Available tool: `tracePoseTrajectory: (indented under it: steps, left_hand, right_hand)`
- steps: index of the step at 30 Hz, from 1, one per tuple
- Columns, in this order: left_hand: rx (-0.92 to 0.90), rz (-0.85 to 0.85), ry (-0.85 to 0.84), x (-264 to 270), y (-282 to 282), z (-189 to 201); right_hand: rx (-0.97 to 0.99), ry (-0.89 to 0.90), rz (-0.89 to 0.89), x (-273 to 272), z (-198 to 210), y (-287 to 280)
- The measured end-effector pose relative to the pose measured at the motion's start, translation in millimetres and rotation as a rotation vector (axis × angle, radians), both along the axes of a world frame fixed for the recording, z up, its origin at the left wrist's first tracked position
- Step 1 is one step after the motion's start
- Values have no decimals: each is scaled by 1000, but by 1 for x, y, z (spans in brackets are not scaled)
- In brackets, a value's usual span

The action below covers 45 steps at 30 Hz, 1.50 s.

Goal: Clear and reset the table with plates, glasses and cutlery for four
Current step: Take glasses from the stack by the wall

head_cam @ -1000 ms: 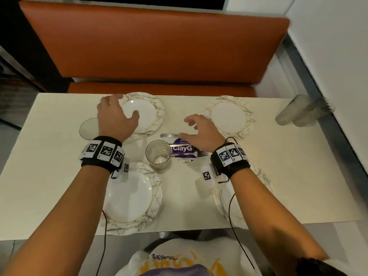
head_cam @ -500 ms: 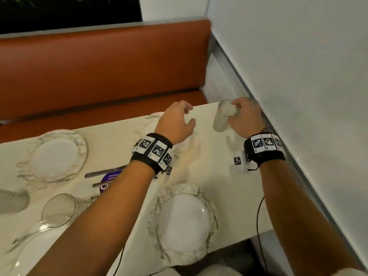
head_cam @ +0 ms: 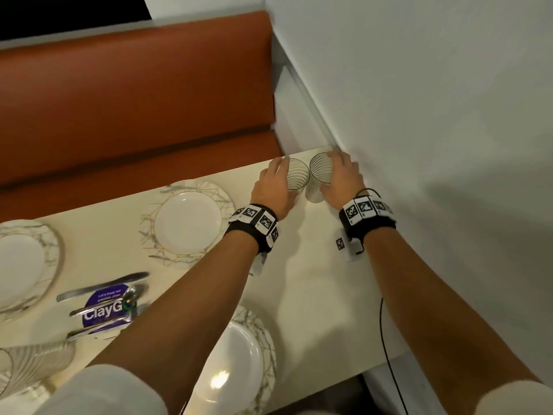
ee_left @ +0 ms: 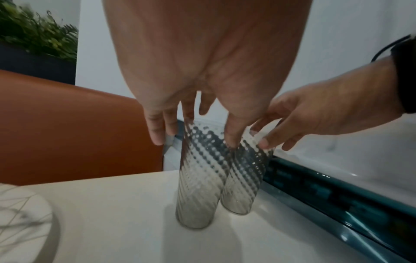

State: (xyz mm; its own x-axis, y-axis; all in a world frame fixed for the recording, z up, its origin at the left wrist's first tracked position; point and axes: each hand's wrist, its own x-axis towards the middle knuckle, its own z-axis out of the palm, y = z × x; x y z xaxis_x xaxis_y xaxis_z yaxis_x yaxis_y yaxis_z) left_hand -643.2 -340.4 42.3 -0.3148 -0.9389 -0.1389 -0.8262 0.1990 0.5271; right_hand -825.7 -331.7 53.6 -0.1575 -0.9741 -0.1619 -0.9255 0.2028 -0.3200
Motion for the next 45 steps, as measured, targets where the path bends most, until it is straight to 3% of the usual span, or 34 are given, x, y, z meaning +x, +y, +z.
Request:
tracePoseTrajectory:
  steps: [8,16,23,33,45]
  left_hand:
    - [-49,213,300,59,34,18]
    - [-17,432,340,182,119,32]
    - [42,460,293,251,183,17]
    - [39,451,265,273,217,-7]
    - [63,502,277,250,214,-3]
  right_hand:
    - [-111,-130,-60,40,14,32]
    - [24,-261,59,120,12,103]
    - [130,-252,99,171,2,159]
    - [144,-189,10,178,2,206]
    - [229,-83,32,163,13,204]
